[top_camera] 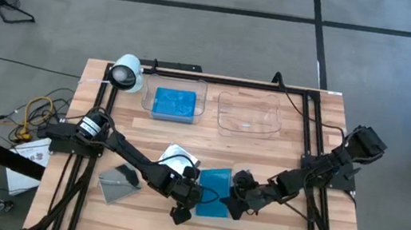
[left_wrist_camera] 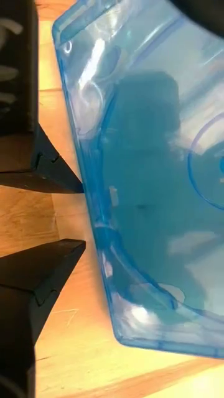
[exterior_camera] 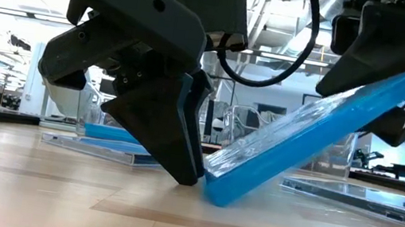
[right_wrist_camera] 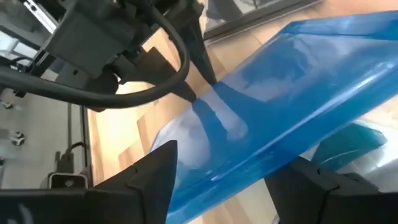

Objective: Pick & place jewel cases by type
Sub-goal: Put the blue cd case into the left transparent bin

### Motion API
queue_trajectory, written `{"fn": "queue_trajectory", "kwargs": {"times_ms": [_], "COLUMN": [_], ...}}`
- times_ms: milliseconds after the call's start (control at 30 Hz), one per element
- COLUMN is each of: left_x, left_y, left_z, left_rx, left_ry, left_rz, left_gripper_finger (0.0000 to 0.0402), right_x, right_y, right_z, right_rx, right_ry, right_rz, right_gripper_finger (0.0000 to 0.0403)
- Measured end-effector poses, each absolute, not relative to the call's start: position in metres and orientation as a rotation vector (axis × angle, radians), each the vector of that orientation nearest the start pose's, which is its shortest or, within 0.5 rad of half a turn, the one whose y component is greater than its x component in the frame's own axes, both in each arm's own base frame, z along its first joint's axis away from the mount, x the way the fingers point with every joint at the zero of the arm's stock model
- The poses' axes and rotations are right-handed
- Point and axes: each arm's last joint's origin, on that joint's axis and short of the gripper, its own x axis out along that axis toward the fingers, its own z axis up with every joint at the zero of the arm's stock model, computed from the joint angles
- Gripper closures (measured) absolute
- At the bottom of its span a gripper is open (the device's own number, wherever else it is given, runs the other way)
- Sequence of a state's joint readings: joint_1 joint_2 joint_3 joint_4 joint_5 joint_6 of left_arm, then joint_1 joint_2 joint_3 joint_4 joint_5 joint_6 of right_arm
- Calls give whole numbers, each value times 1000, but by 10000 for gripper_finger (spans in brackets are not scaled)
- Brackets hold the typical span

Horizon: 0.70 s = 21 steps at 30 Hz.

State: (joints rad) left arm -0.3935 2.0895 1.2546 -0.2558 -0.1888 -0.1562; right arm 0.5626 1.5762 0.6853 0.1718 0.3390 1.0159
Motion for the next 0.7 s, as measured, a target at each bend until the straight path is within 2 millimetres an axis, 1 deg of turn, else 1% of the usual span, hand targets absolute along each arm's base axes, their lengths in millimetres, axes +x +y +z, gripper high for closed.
{"fn": "queue_trajectory", "kwargs": {"times_ms": [133,333,433,533,700], "left_x": [375,374,372,370,361], "left_y": [-150,-149,-148,-146,-139], "left_z": [106,109,116,123,136], "left_rx": [176,191,195,206,244], "left_ry": [1052,1054,1046,1046,1070], "left_rz": [-95,-76,-67,-48,40], "left_gripper_finger": [272,272,272,272,272], "right_x": [251,246,244,243,238], "right_y": [151,154,156,158,163], "right_z": [153,152,152,152,152], "right_rx": [627,592,575,561,517], "right_ry": [667,675,664,645,612], "right_rz": [-134,-150,-163,-184,-214], "right_gripper_finger": [219,294,325,342,350]}}
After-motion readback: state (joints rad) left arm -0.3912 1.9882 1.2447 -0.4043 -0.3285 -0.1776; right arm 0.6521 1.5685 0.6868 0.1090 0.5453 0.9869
